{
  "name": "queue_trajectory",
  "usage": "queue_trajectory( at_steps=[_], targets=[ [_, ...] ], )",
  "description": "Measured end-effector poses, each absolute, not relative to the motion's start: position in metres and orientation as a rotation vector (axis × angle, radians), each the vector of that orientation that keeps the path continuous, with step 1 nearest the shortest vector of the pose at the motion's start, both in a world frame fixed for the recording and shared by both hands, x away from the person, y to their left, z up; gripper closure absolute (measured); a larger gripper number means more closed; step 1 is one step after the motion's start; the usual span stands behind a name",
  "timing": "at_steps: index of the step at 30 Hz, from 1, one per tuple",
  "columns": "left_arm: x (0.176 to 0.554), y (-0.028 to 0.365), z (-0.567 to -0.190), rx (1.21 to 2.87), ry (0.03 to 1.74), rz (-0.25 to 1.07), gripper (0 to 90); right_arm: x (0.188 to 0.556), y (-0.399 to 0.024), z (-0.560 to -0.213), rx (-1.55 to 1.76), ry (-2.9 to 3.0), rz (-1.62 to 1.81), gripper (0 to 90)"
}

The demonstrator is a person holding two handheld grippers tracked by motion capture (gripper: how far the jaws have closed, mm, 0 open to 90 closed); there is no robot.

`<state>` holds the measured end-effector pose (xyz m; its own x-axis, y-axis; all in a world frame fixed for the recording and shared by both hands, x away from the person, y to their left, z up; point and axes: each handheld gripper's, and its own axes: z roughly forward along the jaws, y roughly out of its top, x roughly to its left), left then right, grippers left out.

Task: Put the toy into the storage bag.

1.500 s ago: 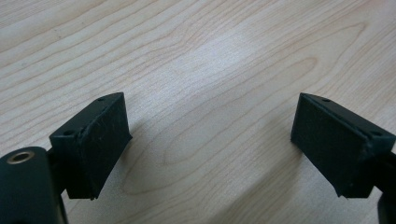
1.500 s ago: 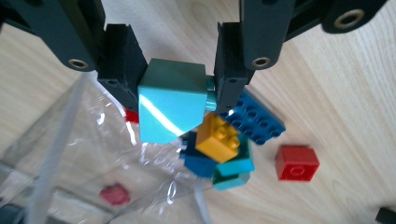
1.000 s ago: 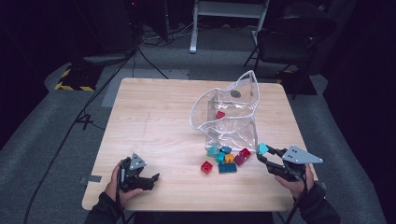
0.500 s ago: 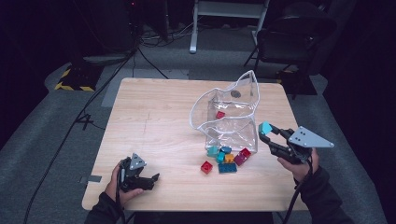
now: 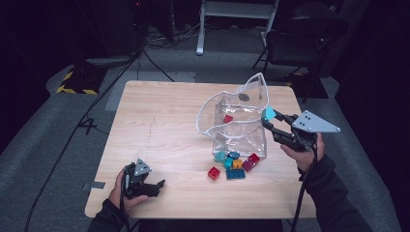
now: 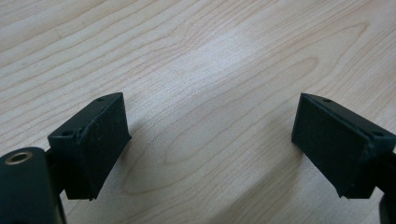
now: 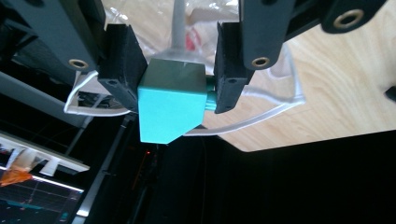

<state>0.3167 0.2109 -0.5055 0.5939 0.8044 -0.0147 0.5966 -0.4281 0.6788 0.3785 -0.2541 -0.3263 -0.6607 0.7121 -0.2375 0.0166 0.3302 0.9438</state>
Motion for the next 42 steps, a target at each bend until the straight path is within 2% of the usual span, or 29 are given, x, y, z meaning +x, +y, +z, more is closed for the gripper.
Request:
queue_trajectory(
  at_steps=[10,28,31,42],
  targets=[
    [0.317,0.211,-0.505,2.173,1.104,0.414,11.2,0.399,-0.243,-0.315,0.671,1.95,1.341,57.5],
    [0.317,0.211,-0.505,2.173,1.104,0.414,11.2,0.429,-0.22,-0.322,0.713,1.939,1.266,57.2],
    [0.317,0.211,-0.505,2.172,1.105,0.414,11.2,0.432,-0.217,-0.326,0.735,1.931,1.239,51.6],
    [0.317,0.211,-0.505,2.173,1.105,0.414,11.2,0.426,-0.217,-0.333,0.74,1.914,1.239,44.8]
  ],
)
